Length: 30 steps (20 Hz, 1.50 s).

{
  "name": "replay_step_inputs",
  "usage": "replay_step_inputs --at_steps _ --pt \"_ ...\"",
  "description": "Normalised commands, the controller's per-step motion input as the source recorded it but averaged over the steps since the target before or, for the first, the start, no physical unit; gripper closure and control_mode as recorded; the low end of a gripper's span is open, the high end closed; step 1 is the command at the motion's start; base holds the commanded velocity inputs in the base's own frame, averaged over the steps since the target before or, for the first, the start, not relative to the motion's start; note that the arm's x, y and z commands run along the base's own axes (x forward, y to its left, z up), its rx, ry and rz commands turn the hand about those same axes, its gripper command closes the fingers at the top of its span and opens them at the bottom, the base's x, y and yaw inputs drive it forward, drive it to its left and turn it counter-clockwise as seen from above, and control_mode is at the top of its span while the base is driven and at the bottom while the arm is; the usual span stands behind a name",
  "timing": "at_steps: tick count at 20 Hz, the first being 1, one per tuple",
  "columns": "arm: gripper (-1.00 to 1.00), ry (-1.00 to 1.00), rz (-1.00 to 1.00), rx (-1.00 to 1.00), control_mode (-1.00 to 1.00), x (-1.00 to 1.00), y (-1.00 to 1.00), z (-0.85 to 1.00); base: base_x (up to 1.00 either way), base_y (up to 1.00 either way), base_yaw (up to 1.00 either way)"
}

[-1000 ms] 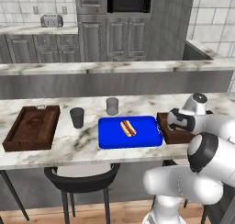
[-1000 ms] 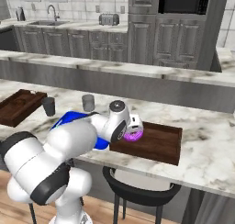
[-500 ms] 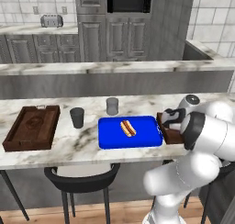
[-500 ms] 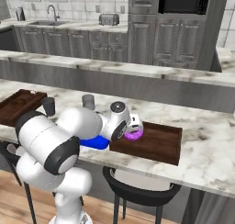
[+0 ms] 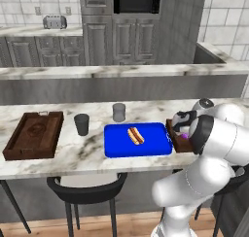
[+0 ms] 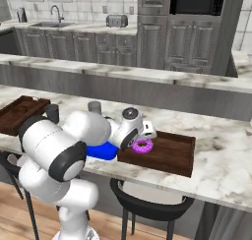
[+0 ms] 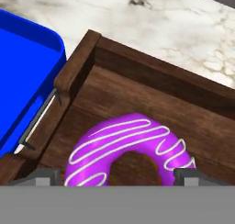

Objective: Take the donuts from the fridge and place them on the empty tray on the dining counter.

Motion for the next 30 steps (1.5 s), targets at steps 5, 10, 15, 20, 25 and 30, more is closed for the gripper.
replay_step_inputs --at_steps 5,10,15,20,25,30 --pt "-1.00 -0.13 0.00 0.00 -1.00 -0.70 0.00 0.87 0.00 0.00 0.00" --pt "-1.00 -0.35 0.01 -0.01 -1.00 -1.00 0.00 1.00 0.00 0.00 0.00" --pt "-1.00 -0.18 -0.01 -0.02 -1.00 -0.97 0.17 1.00 0.00 0.00 0.00" --pt "-1.00 -0.01 -0.18 0.02 -1.00 -0.55 0.30 1.00 0.00 0.00 0.00" --pt "-1.00 -0.01 -0.20 0.11 -1.00 -0.36 0.33 0.93 0.00 0.00 0.00" --pt "-1.00 -0.02 -0.13 0.37 -1.00 -0.42 0.32 0.41 0.00 0.00 0.00"
